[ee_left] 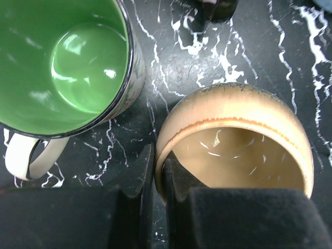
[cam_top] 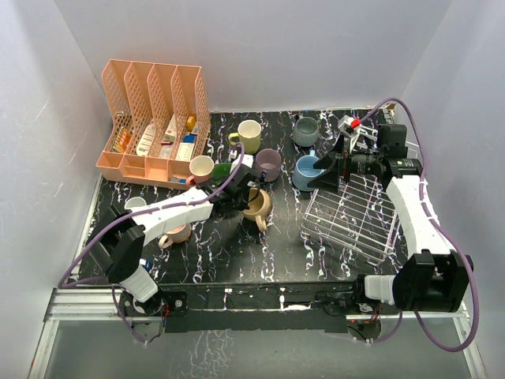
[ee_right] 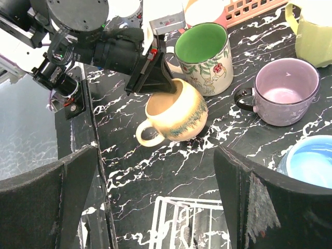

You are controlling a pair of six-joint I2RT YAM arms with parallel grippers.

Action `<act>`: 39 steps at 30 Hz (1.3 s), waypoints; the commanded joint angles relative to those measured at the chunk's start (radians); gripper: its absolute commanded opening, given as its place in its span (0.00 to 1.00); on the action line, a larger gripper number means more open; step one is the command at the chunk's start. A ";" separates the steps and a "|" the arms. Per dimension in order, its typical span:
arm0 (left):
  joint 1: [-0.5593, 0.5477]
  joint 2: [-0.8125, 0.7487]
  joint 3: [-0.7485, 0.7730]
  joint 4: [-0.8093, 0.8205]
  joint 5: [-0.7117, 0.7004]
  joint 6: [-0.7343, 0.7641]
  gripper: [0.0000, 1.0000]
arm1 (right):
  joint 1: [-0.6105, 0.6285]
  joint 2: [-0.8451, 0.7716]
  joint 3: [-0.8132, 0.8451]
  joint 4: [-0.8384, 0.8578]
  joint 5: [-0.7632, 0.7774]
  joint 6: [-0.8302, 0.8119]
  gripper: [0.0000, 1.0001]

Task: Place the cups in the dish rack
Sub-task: Pick up the cup at the center of the board.

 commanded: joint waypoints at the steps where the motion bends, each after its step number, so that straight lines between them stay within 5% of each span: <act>1: 0.003 -0.047 0.007 0.167 0.004 0.003 0.00 | -0.007 0.020 0.029 -0.023 -0.057 -0.054 0.98; 8: 0.012 -0.165 -0.177 0.314 0.065 -0.038 0.00 | -0.004 -0.081 -0.073 0.111 -0.072 0.032 0.98; 24: 0.015 -0.134 -0.156 0.460 0.162 -0.021 0.00 | -0.004 0.000 -0.003 0.051 -0.060 0.009 0.98; 39: 0.018 -0.364 -0.375 0.672 0.201 -0.169 0.00 | -0.004 0.020 0.084 -0.088 -0.107 -0.006 0.98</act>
